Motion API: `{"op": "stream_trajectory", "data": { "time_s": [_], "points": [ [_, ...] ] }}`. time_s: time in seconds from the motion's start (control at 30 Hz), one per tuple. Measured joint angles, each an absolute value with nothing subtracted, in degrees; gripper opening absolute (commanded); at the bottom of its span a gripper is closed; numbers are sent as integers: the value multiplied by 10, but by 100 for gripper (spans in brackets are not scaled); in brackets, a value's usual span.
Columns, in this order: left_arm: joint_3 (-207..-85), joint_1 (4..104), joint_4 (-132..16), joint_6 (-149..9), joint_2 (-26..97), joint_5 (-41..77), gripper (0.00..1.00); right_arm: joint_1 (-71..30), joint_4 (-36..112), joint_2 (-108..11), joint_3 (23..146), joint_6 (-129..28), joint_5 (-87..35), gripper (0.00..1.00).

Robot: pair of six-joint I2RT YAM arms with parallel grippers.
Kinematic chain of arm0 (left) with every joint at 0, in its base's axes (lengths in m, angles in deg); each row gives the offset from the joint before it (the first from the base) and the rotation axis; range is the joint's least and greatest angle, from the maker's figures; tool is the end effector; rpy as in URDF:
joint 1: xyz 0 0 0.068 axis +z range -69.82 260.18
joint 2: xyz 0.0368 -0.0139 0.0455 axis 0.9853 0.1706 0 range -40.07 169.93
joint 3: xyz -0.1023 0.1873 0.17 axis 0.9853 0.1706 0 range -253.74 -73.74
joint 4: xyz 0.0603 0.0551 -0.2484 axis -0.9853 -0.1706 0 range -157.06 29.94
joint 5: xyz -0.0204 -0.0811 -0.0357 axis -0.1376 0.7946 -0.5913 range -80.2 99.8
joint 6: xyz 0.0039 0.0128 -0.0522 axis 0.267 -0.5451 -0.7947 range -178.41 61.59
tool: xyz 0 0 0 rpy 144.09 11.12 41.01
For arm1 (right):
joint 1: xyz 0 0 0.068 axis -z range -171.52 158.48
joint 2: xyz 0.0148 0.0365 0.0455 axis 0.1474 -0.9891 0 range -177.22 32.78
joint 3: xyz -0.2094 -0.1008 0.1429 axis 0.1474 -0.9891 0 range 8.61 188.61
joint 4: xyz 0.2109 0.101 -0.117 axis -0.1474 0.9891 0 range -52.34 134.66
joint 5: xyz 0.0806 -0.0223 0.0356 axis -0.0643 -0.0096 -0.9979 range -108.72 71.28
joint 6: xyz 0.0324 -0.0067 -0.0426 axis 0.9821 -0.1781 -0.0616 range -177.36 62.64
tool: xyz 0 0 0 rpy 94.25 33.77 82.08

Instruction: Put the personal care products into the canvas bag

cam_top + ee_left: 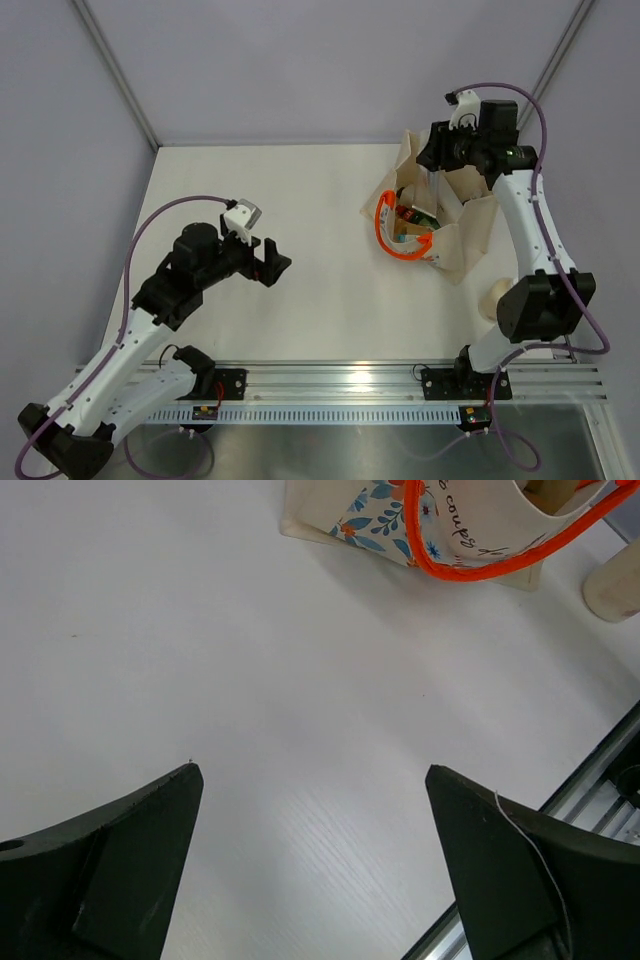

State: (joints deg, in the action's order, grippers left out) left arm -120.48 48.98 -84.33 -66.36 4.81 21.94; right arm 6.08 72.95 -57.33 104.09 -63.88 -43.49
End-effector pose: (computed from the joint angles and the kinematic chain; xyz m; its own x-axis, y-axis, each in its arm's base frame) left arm 0.1470 -0.0979 0.3264 -0.4160 0.0939 -0.9045 0.6212 0.7557 -0.2073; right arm 0.3500 0.0296 0.4071 -0.4495 -0.1221 -0.8849 -0.4548 0.8839 0.1091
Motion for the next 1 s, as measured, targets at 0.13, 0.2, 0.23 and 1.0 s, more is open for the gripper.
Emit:
{"op": "stream_trajectory", "data": {
  "time_s": [0.13, 0.2, 0.23, 1.0],
  "points": [
    [-1204, 490, -845, -654, 39, 209, 99, 64, 762, -647, 1044, -638, -460, 22],
    [-1199, 490, -845, -653, 39, 209, 99, 67, 782, -681, 1048, -639, -465, 42],
    [-1196, 490, -845, -653, 39, 209, 99, 71, 793, -695, 1053, -640, -465, 66],
    [-1186, 490, -844, -659, 30, 203, 99, 131, 1091, -338, 1058, -1000, -435, 100]
  ]
}}
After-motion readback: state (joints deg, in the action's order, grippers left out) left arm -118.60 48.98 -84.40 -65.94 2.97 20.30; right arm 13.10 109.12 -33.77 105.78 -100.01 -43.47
